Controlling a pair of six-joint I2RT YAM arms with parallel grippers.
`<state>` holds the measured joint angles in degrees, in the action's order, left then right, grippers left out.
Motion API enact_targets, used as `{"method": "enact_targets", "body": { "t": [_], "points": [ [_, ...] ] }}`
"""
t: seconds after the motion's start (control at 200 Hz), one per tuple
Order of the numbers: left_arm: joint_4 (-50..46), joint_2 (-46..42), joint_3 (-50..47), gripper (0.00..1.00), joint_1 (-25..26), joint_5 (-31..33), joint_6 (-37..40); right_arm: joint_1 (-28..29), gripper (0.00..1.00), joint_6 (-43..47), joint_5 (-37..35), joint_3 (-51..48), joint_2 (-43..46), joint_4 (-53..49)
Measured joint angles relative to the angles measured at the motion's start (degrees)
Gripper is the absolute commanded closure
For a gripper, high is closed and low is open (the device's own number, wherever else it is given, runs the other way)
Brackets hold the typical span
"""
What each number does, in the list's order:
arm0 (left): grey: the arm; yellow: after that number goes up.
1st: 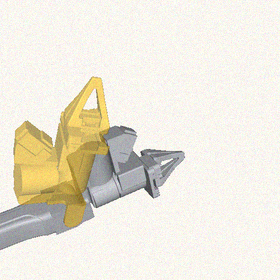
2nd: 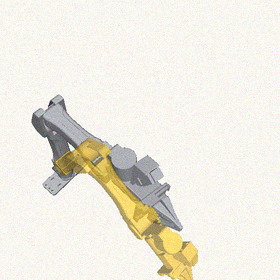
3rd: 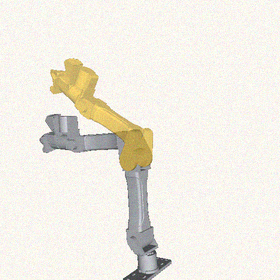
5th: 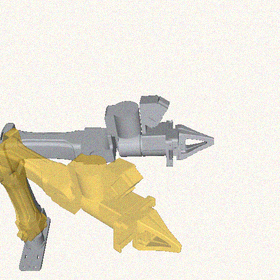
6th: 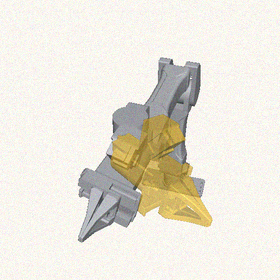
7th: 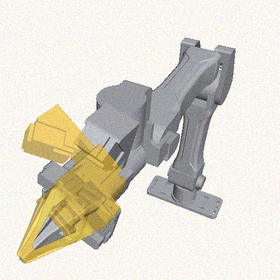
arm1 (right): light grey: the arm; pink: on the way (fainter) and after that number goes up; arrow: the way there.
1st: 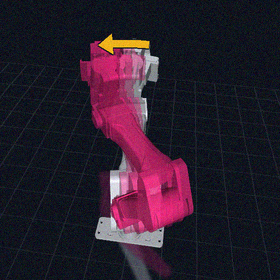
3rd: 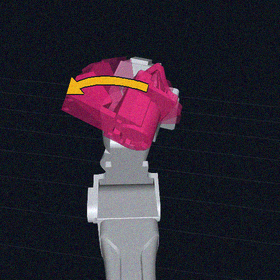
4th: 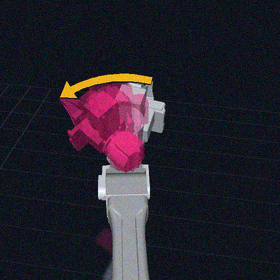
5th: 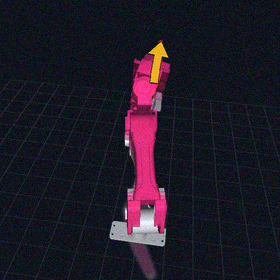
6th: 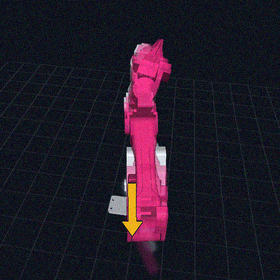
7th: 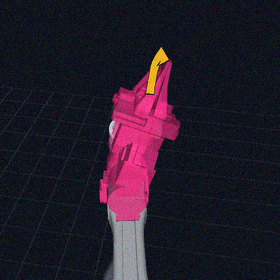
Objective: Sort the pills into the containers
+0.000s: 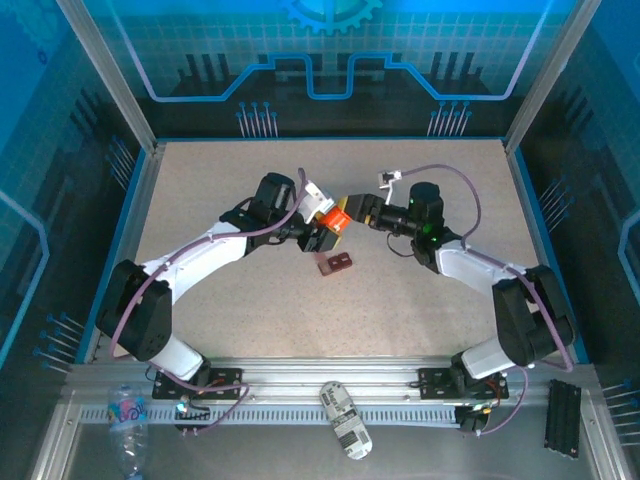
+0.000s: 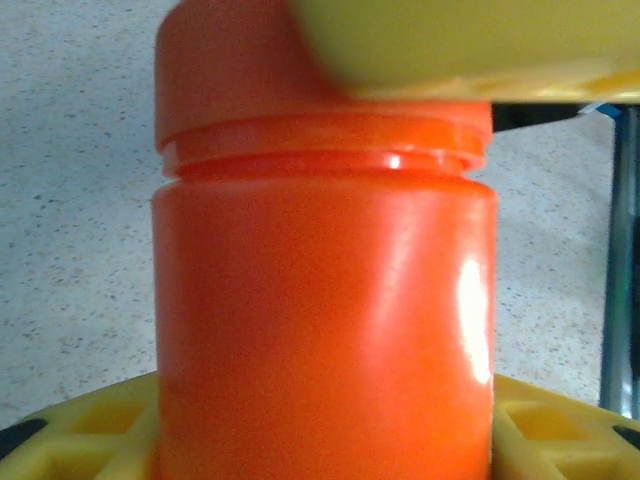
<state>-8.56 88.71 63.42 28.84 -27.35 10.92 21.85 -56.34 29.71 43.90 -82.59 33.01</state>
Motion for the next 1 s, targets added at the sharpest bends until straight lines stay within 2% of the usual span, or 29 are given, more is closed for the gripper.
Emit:
{"method": "enact_targets", "body": {
  "t": [0.22,0.395,0.886,1.001],
  "points": [
    [2.51,-0.02,-0.26,1.0,0.11,5.35,0.76,7.17,0.17,-4.74,-17.55,-0.72,8.28,-8.09],
    [3.45,-0.07,-0.92,1.0,0.59,7.93,1.7,7.74,0.16,-5.05,-24.74,0.94,8.98,-13.88],
    [4.09,-0.44,-1.33,1.0,1.77,9.64,2.16,7.89,0.21,-5.38,-25.92,5.2,3.5,-15.26],
    [4.17,-0.46,-1.33,1.0,2.08,9.64,2.45,7.89,0.27,-5.44,-25.38,6.67,2.16,-15.02]
  ]
}}
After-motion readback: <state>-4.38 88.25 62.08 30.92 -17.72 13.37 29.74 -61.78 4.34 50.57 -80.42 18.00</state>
